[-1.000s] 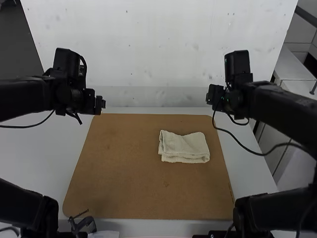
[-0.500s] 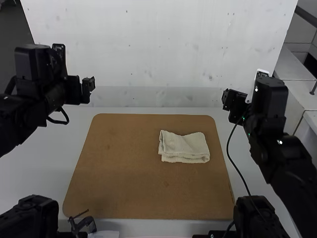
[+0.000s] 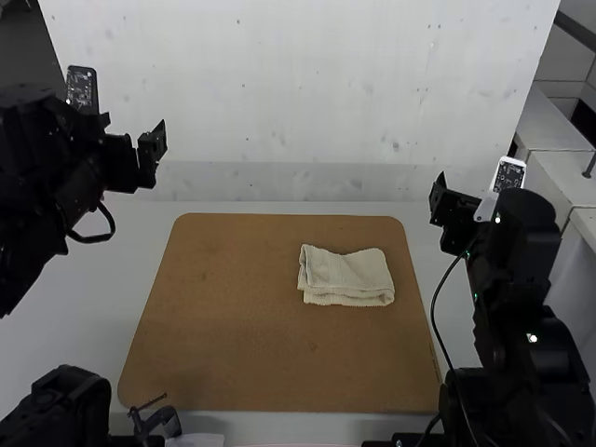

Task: Fold the towel.

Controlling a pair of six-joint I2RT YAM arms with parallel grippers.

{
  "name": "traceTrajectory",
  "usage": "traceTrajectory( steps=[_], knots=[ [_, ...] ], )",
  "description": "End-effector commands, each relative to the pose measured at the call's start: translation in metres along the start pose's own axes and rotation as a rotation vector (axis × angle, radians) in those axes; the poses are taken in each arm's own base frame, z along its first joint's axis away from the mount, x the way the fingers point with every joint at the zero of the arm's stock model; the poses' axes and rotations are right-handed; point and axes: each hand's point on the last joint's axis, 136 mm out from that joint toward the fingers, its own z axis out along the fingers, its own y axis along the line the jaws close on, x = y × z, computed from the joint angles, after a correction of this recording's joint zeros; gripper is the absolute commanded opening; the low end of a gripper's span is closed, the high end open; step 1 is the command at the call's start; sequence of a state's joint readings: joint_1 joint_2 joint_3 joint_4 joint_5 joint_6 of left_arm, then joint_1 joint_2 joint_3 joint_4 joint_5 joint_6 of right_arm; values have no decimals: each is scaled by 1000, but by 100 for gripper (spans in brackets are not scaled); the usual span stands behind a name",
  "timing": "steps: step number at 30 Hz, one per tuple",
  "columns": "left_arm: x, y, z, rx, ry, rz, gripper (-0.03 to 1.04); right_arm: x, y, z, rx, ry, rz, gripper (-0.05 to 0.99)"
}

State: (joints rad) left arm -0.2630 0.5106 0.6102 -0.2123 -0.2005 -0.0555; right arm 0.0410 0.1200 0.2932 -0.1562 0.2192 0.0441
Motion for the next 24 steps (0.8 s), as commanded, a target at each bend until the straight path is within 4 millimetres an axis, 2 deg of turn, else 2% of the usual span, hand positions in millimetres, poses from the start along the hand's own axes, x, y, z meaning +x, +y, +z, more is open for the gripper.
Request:
traceTrajectory(
  steps=[1, 3, 7, 17, 21, 24],
  knots=[
    [-24, 14, -18, -62, -91, -2, 99, -6, 1, -3, -14, -36, -5, 96],
    [-29, 22, -25, -97, -116, -5, 99, -6, 2, -4, -17, -42, -4, 96],
    [-33, 50, -38, -208, -129, -10, 99, -7, 2, -9, -28, -71, 2, 96],
    [-8, 86, -73, -374, -192, -23, 99, -7, 4, -10, -42, -84, -1, 96],
    [0, 82, -72, -352, -189, -21, 99, -9, 4, -11, -44, -92, 0, 96],
    [4, 70, -70, -292, -205, -17, 99, -6, 6, -10, -53, -86, -1, 96]
  ],
)
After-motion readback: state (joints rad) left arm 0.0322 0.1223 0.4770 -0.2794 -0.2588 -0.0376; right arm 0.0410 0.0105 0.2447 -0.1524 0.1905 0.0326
